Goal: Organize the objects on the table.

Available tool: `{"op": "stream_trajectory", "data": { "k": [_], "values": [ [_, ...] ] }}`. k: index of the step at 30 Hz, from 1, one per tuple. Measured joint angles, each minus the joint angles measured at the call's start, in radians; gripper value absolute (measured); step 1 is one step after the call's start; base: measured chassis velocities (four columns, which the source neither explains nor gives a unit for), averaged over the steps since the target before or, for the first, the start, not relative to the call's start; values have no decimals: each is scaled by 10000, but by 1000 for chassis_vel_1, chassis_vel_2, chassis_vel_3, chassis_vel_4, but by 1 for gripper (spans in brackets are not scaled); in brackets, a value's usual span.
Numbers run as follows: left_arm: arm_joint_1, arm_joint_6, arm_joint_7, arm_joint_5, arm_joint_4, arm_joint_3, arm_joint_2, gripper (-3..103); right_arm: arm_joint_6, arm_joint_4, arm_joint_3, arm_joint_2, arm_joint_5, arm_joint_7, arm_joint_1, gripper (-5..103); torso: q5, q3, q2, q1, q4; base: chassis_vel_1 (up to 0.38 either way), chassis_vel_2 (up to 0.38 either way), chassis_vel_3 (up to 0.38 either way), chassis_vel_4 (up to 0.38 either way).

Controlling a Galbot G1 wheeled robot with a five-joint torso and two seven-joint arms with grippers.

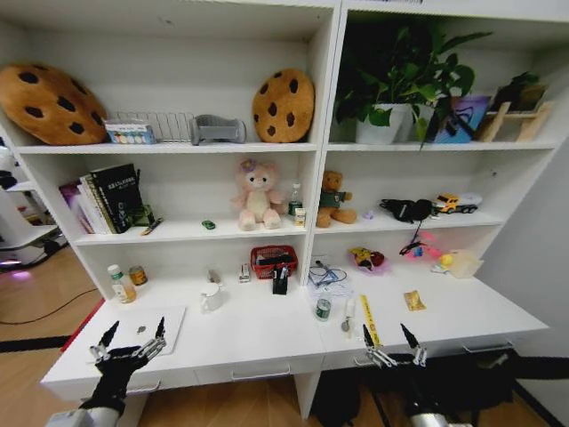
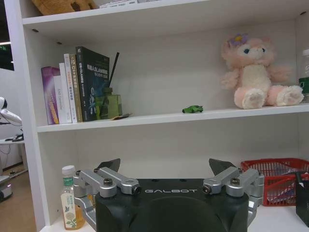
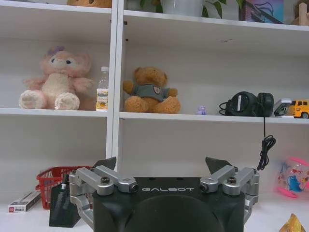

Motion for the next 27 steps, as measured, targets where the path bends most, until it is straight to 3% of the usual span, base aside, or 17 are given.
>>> {"op": "stream_trajectory", "data": {
  "k": [16,20,24,26,27],
  "values": [
    [0,-1,0,0,0,0,-1,100,-370,-505,-454,-304,297,119,861,100,3,0,0,0,1,-70,-85,74,74],
    [-1,-1,0,0,1,-1,0,100,-1007,-870,-743,-667,450,-67,1543,100,-2,0,0,0,-4,0,0,0,0],
    [0,-1,0,1,1,-2,1,100,-1789,-1388,-1188,-1441,1185,-83,2786,100,1,0,0,0,6,0,0,0,0],
    [0,-2,0,1,1,-1,1,100,-2715,-2240,-1956,-2260,1976,208,4489,100,2,1,-1,1,5,0,0,0,0],
    [0,-2,2,1,1,0,0,100,-2899,-2401,-2129,-2349,2080,319,4785,100,3,1,-1,1,7,0,0,0,0]
  ]
}}
